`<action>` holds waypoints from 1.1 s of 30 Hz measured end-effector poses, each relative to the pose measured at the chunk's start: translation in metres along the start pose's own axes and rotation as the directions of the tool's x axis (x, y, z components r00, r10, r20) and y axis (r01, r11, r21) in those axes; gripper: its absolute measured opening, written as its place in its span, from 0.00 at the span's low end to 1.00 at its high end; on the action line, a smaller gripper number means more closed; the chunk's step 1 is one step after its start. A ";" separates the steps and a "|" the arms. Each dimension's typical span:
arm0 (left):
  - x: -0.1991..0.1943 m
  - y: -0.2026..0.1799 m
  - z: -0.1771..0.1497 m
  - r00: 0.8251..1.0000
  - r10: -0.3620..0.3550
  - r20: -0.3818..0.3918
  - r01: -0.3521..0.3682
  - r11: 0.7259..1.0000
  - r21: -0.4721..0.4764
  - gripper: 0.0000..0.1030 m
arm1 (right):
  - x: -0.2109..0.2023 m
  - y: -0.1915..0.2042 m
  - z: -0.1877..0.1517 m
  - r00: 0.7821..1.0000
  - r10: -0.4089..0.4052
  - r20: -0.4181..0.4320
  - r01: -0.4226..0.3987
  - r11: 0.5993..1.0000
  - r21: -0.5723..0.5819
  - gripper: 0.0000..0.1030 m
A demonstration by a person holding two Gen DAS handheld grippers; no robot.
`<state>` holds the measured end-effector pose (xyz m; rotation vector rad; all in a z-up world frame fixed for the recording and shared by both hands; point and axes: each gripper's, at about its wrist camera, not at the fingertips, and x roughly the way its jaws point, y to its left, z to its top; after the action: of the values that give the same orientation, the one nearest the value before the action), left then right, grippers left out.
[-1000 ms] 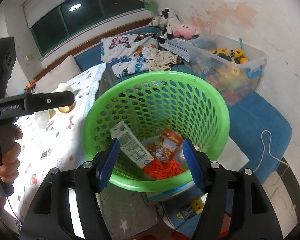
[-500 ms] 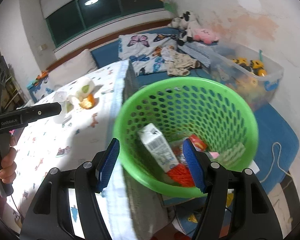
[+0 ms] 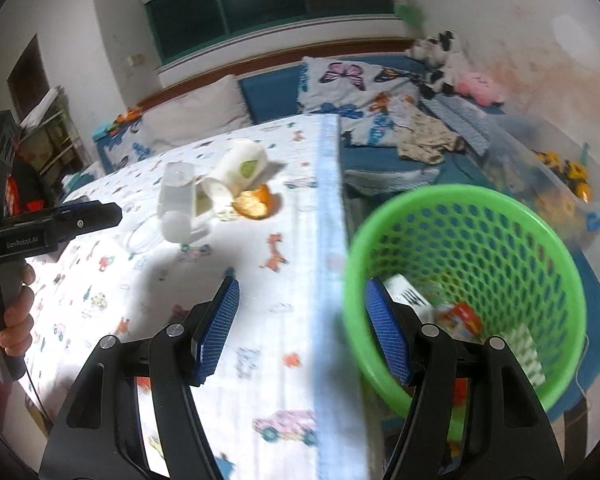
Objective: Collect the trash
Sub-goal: 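Move both tools back to the bed toward the orange peel and clear lid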
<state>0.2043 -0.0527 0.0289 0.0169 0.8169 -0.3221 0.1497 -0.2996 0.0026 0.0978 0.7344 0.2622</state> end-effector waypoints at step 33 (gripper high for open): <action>0.017 0.130 0.016 0.993 0.115 -0.038 -0.120 0.963 -0.240 0.85 | 0.168 0.048 0.061 0.987 0.004 -0.163 -0.032 0.985 -0.170 0.67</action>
<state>0.2640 0.0638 0.0131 -0.1590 0.8705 -0.1087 0.3005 -0.2083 -0.0523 -0.0826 0.8692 0.3530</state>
